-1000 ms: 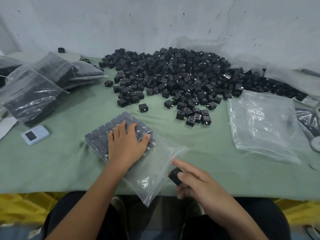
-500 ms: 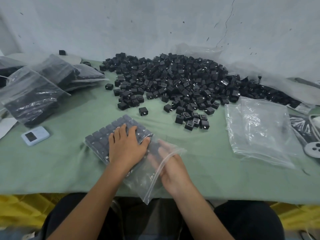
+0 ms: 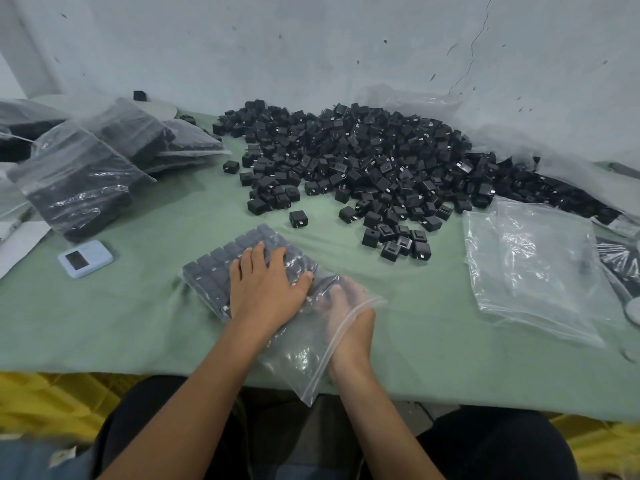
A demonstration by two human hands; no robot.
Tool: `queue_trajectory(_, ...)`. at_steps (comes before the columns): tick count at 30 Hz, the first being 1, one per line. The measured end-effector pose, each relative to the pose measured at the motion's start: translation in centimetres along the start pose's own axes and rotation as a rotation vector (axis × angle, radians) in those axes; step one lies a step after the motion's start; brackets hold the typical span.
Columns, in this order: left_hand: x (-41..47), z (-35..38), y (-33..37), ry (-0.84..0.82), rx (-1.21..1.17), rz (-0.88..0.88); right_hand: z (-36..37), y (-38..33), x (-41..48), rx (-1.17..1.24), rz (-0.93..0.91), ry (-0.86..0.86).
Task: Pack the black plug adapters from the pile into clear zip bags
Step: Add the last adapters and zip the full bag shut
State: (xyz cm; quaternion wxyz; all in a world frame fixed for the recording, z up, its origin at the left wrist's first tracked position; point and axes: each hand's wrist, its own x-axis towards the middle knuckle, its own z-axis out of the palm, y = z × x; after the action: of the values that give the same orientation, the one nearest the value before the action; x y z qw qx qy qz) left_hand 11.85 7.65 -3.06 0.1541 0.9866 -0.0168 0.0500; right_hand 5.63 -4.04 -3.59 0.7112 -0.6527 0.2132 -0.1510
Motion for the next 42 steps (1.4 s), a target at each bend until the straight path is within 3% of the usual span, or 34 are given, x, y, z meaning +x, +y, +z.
queue_trajectory(6,0.1,0.1,0.1,-0.001,-0.021,-0.020,0.4,-0.6,1.1,-0.267,0.031,-0.176)
queue_trajectory(9,0.2,0.2,0.2,0.001,-0.009,-0.025,-0.5,-0.2,0.9,-0.200,-0.011,-0.226)
queue_trajectory(16,0.2,0.2,0.2,-0.007,-0.003,-0.026,-0.8,0.7,-1.4,-0.202,-0.220,0.088)
queue_trajectory(18,0.2,0.1,0.2,-0.006,-0.001,-0.022,-0.5,0.7,-1.3,-0.175,-0.196,0.121)
queue_trajectory(20,0.1,0.1,0.1,-0.003,0.002,-0.017,-0.2,0.5,-1.1,-0.106,-0.126,0.123)
queue_trajectory(23,0.1,0.2,0.1,0.002,0.001,-0.011,0.0,0.6,-0.9,-0.386,-0.246,0.117)
queue_trajectory(26,0.1,0.2,0.1,0.011,0.001,-0.004,-0.2,0.7,-0.8,-0.465,-0.242,0.080)
queue_trajectory(29,0.1,0.2,0.0,0.012,-0.003,-0.006,-0.6,1.0,-0.8,-0.397,-0.219,0.095)
queue_trajectory(35,-0.1,0.2,0.2,0.003,-0.014,-0.014,-0.8,1.2,0.3,-0.619,-0.229,0.144)
queue_trajectory(42,-0.3,0.0,0.2,0.007,-0.018,-0.017,-0.5,0.8,0.5,-0.611,-0.236,0.212)
